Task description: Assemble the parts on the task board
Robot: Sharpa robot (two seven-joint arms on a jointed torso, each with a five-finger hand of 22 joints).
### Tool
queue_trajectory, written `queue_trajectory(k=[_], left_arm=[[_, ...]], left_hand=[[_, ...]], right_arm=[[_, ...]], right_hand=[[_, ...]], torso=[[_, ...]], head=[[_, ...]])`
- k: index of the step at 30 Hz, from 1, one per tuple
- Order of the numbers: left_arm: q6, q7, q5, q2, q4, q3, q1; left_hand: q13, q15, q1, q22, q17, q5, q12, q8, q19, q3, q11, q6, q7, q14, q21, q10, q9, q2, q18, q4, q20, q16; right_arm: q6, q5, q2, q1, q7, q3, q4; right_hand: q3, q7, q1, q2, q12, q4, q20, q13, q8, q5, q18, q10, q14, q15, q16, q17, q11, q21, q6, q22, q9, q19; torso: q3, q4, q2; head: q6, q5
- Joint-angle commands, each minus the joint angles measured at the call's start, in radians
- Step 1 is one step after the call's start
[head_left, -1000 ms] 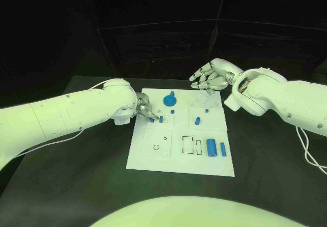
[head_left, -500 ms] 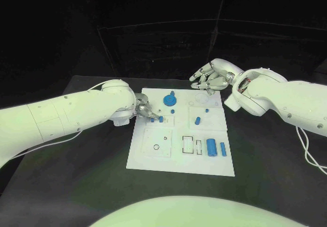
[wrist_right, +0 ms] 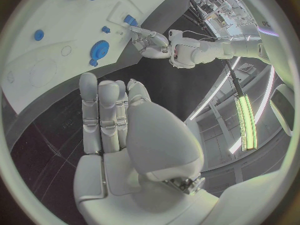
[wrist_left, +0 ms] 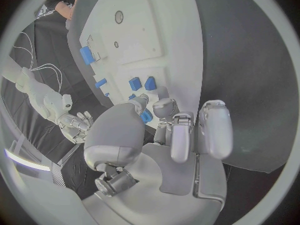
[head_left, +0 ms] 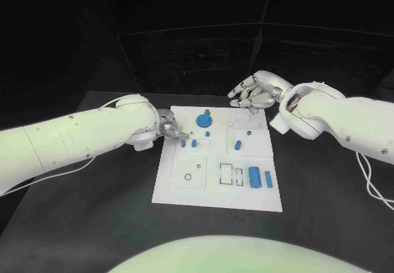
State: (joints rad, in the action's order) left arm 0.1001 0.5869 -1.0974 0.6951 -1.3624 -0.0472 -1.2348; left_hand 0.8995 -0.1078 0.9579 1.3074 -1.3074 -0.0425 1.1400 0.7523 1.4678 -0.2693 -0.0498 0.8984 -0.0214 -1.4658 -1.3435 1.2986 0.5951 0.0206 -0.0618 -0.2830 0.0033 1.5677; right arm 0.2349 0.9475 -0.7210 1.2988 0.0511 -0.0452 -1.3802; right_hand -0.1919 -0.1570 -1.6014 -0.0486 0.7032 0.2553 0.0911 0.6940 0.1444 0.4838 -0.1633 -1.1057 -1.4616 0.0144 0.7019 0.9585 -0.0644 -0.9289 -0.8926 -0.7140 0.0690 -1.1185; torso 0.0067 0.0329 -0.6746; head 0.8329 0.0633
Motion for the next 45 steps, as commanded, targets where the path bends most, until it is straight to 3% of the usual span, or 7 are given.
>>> queue_trajectory(k=[1,5,11,18,22,27,45], left_arm=[[-0.086,-0.027,0.024,0.002,-0.006,0.005,-0.003],[-0.160,-0.095,0.078,0.003,0.001,0.010,-0.007],[-0.267,-0.317,0.148,-0.017,0.032,0.008,-0.013],[-0.393,-0.569,0.098,-0.057,0.066,-0.039,-0.014],[-0.415,-0.644,-0.004,-0.092,0.093,-0.071,-0.013],[-0.385,-0.677,-0.116,-0.129,0.129,-0.097,-0.011],[-0.294,-0.635,-0.245,-0.216,0.226,-0.112,-0.004]], left_hand=[[-0.029,0.002,0.009,0.030,-0.263,-0.005,-0.023,-0.009,0.013,-0.005,0.005,-0.020,-0.005,-0.105,0.016,-0.023,-0.003,-0.007,-0.001,0.000,-0.002,0.003],[-0.198,0.017,0.028,-0.062,-0.247,-0.006,-0.150,-0.036,-0.027,0.006,0.023,-0.069,-0.026,-0.100,0.117,-0.130,-0.015,0.026,-0.023,0.002,0.007,-0.007],[-0.317,0.093,0.174,-0.496,0.119,-0.003,-0.314,-0.130,-0.266,0.023,0.107,-0.224,-0.112,0.076,0.632,-0.374,-0.080,0.090,-0.105,0.049,0.064,-0.290],[-0.394,0.108,0.419,-0.502,0.189,-0.006,-0.415,-0.190,-0.260,-0.066,0.130,-0.208,-0.132,0.121,0.643,-0.466,-0.149,0.089,-0.108,0.187,0.086,-0.343],[-0.486,0.119,0.442,-0.510,0.214,-0.005,-0.514,-0.270,-0.255,-0.094,0.142,-0.159,-0.138,0.124,0.653,-0.464,-0.231,0.129,-0.114,0.207,0.102,-0.353],[-0.596,0.124,0.421,-0.355,0.127,-0.011,-0.602,-0.356,-0.130,-0.066,0.148,-0.091,-0.136,0.035,0.461,-0.436,-0.329,0.167,-0.086,0.211,0.106,-0.252],[-0.735,0.108,0.434,-0.214,0.075,-0.015,-0.695,-0.450,-0.034,-0.075,0.138,0.009,-0.127,-0.030,0.295,-0.365,-0.437,0.139,-0.054,0.233,0.094,-0.183]], right_arm=[[-0.004,-0.002,0.002,0.002,0.010,0.001,0.001],[-0.003,-0.002,0.002,0.001,0.010,0.001,0.001],[-0.002,-0.002,0.002,0.001,0.009,0.001,0.002],[-0.003,-0.003,0.005,0.001,0.010,0.001,0.004],[-0.004,-0.004,0.007,0.001,0.011,0.001,0.004],[-0.005,-0.004,0.009,0.001,0.012,0.001,0.004],[-0.007,-0.004,0.015,0.001,0.013,0.001,0.005]], right_hand=[[0.008,-0.001,-0.004,0.010,-0.004,-0.001,0.001,-0.002,-0.003,0.007,-0.002,0.005,-0.011,0.002,-0.006,-0.002,0.002,0.003,-0.007,0.001,-0.002,0.007],[0.008,-0.001,-0.004,0.010,-0.004,-0.001,0.001,-0.002,-0.003,0.007,-0.002,0.005,-0.011,0.002,-0.006,-0.002,0.002,0.003,-0.007,0.001,-0.002,0.007],[0.008,-0.001,-0.004,0.010,-0.004,-0.001,0.001,-0.002,-0.003,0.007,-0.002,0.005,-0.011,0.002,-0.006,-0.002,0.002,0.003,-0.007,0.001,-0.002,0.007],[0.008,-0.001,-0.004,0.010,-0.004,-0.001,0.001,-0.002,-0.003,0.007,-0.002,0.005,-0.011,0.002,-0.006,-0.002,0.002,0.003,-0.007,0.001,-0.002,0.007],[0.008,-0.001,-0.004,0.010,-0.004,-0.001,0.001,-0.002,-0.003,0.007,-0.002,0.005,-0.011,0.002,-0.006,-0.002,0.002,0.003,-0.007,0.001,-0.002,0.007],[0.008,-0.001,-0.004,0.010,-0.004,-0.001,0.001,-0.002,-0.003,0.007,-0.002,0.005,-0.011,0.002,-0.006,-0.002,0.002,0.003,-0.007,0.001,-0.002,0.007],[0.011,-0.001,-0.005,0.011,-0.005,0.000,0.001,-0.002,-0.003,0.010,-0.002,0.006,-0.011,0.002,-0.005,-0.001,0.002,0.003,-0.007,0.001,-0.002,0.007]], torso=[[0.0003,-0.0006,0.000],[0.0016,-0.0011,0.000],[0.0026,0.0011,0.001],[0.0003,0.0002,0.000],[0.0003,-0.0023,-0.001],[0.0010,-0.0017,-0.001],[0.0008,-0.0017,-0.001]], head=[[-0.001,0.000],[-0.001,-0.002],[-0.009,-0.007],[-0.018,-0.016],[-0.022,-0.019],[-0.024,-0.021],[-0.025,-0.024]])
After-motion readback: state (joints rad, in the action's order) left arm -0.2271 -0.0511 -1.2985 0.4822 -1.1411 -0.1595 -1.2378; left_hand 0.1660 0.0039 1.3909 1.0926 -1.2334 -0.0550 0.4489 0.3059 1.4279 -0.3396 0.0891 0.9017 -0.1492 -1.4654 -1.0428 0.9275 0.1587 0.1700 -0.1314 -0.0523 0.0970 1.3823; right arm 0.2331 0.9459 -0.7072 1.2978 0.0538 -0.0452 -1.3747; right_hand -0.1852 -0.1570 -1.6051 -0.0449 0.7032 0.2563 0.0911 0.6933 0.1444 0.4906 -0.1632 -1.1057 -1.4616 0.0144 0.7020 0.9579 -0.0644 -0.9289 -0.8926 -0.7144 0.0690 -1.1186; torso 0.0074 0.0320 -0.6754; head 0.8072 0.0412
